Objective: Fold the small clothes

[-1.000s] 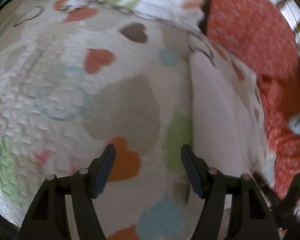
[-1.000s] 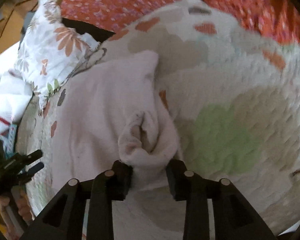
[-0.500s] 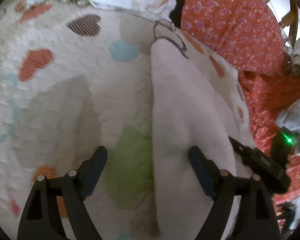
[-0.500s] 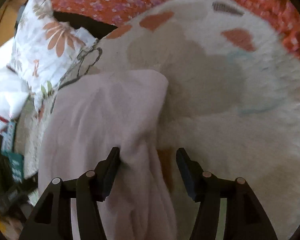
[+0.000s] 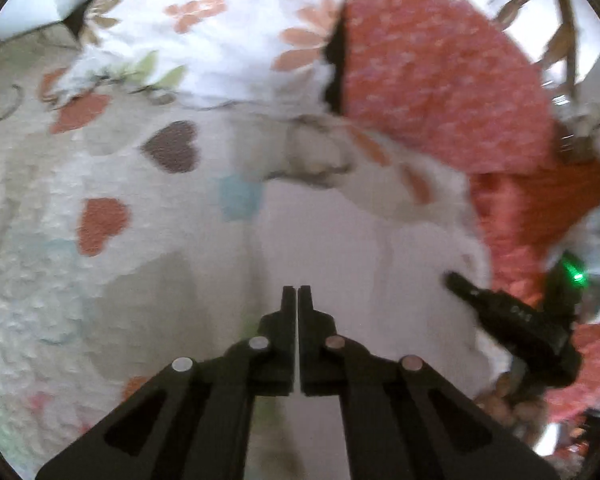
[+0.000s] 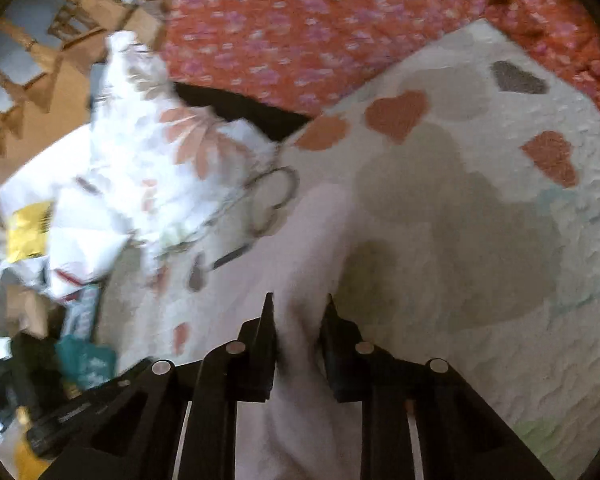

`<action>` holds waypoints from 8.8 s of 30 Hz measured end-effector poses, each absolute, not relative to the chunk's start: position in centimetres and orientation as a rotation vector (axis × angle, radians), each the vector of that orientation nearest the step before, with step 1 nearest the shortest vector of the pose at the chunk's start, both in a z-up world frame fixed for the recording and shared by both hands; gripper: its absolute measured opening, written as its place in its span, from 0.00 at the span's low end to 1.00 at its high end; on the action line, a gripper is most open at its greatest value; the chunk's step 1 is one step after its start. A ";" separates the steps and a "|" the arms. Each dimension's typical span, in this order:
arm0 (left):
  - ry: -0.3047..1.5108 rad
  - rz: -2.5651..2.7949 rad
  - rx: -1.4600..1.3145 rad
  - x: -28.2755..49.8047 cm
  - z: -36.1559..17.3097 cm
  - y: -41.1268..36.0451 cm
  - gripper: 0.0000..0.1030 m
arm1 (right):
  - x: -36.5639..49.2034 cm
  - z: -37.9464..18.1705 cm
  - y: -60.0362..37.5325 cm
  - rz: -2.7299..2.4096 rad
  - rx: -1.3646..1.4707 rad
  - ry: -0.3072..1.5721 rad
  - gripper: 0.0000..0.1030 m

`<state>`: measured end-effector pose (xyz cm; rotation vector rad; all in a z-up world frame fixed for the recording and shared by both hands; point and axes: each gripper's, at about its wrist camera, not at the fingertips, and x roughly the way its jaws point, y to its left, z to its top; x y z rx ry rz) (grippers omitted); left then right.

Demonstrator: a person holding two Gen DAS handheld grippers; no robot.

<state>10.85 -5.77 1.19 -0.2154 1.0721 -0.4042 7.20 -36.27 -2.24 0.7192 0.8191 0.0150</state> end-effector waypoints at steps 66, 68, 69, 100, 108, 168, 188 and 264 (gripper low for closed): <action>0.523 -0.093 -0.072 -3.9 8.5 7.5 0.93 | 0.2 -2.6 -16.6 -0.046 0.119 0.946 0.43; 0.427 -0.029 -0.064 -5.5 9.2 8.4 0.99 | -0.8 -3.0 -15.2 -0.089 0.095 0.951 0.43; 0.404 -0.013 -0.064 -5.8 9.4 8.7 1.00 | -1.6 -2.9 -14.7 -0.077 0.084 0.967 0.43; 0.725 -0.105 -0.200 -1.7 5.6 12.3 1.00 | -1.6 -3.3 -14.2 -0.215 0.069 1.011 0.49; 0.726 -0.138 -0.162 -2.3 5.3 10.7 1.00 | -7.5 -2.8 -17.3 -0.192 0.180 1.069 0.55; 0.904 -0.142 0.163 -11.9 2.4 -6.5 1.00 | -13.3 -1.4 -27.1 -0.303 0.093 0.892 0.74; 1.032 -0.164 0.113 -10.9 -0.3 -6.3 1.00 | -13.0 -2.0 -26.9 -0.293 0.108 0.911 0.76; 1.141 -0.118 0.122 -11.2 -3.1 -6.2 1.00 | -13.3 -3.7 -26.2 -0.398 -0.042 1.093 0.82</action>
